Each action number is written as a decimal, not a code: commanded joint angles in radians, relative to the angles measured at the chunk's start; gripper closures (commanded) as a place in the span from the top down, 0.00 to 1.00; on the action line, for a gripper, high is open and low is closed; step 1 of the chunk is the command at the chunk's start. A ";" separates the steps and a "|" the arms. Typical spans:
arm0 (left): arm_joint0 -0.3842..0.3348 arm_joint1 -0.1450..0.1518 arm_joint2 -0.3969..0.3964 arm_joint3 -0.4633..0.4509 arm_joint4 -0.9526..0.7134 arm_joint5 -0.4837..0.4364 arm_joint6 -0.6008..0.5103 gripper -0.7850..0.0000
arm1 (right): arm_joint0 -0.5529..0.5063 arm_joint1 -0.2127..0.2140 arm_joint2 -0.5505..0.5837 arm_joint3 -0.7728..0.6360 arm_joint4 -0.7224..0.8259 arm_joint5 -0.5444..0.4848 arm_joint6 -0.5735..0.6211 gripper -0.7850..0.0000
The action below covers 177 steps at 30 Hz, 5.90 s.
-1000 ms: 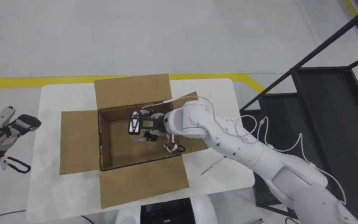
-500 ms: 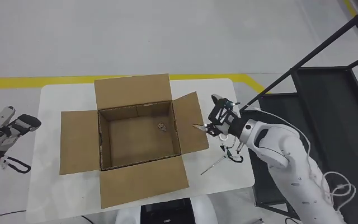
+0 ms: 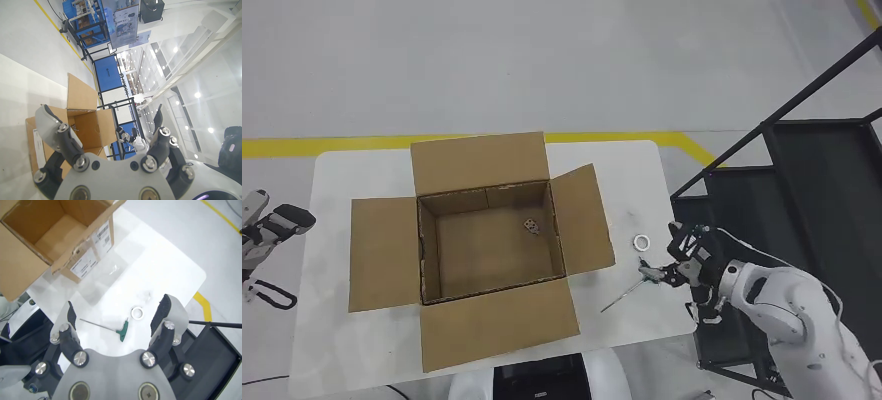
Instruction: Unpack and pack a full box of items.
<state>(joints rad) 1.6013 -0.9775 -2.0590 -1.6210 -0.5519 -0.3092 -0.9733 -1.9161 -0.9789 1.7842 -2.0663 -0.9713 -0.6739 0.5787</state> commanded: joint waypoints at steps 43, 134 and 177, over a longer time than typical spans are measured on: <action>0.000 0.000 0.000 0.000 0.000 0.000 0.000 1.00 | 0.438 -0.037 -0.516 0.495 -0.131 0.527 0.414 0.55; 0.000 0.000 0.000 0.000 0.000 0.000 0.000 1.00 | 0.873 -0.183 -0.997 0.098 -0.540 0.639 0.211 0.00; 0.000 0.000 0.000 0.000 0.000 0.000 0.000 1.00 | 0.365 -0.183 -0.367 -0.146 -0.670 0.807 0.295 1.00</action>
<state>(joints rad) 1.6013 -0.9775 -2.0590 -1.6210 -0.5519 -0.3092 -0.9733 -1.5348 -1.1612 1.4022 -2.2151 -1.6492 0.1237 0.8745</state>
